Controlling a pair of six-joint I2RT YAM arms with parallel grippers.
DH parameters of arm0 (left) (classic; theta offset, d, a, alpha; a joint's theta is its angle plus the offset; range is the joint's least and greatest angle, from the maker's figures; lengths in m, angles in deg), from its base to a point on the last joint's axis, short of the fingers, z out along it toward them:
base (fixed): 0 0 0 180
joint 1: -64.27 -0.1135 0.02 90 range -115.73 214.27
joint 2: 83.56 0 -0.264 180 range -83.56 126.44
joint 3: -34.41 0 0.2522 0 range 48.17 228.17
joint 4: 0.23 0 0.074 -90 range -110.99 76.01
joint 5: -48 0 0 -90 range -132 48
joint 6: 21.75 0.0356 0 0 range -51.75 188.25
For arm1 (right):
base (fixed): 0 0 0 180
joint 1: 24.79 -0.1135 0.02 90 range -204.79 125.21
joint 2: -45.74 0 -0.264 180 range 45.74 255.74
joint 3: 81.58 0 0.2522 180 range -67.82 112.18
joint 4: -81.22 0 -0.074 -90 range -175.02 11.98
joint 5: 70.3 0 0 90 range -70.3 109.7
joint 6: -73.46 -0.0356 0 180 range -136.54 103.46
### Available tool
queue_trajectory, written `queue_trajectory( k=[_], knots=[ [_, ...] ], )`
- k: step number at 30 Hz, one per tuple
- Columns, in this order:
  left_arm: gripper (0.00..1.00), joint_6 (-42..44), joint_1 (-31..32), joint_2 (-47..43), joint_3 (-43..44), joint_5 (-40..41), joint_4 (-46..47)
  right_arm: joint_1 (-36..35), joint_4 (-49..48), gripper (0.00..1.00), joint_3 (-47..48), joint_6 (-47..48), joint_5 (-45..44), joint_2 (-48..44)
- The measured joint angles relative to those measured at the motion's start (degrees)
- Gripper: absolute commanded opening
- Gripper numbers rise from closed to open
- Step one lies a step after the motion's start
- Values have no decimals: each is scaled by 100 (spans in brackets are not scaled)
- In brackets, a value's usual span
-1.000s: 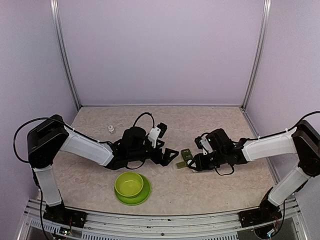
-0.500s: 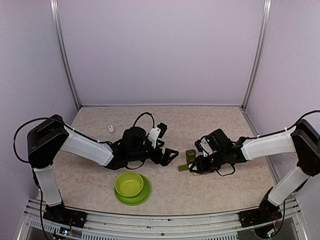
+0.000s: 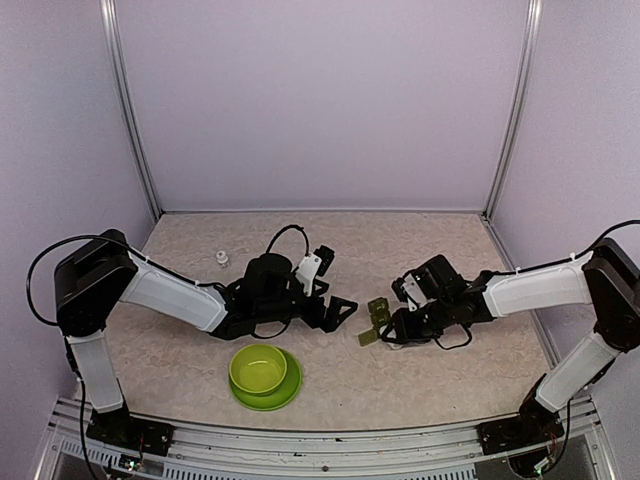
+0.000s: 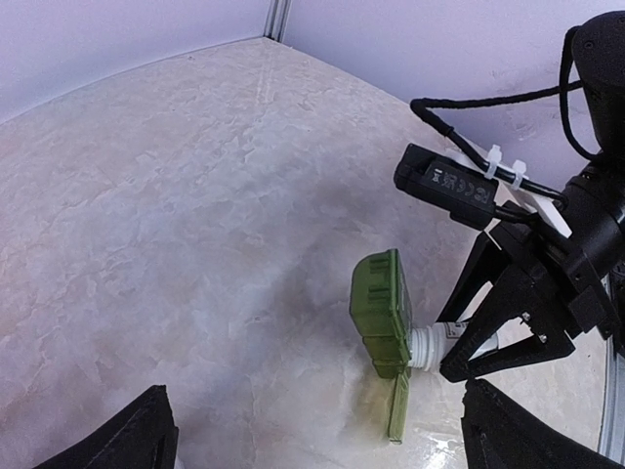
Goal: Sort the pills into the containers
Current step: Pour the pill into the compartment of the pill container.
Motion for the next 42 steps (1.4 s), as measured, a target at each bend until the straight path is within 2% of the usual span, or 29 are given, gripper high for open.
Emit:
queue_trajectory(
  k=[42],
  knots=[
    [99, 2, 0, 0, 0, 2, 0, 138, 1080, 0, 835, 389, 219, 109]
  ],
)
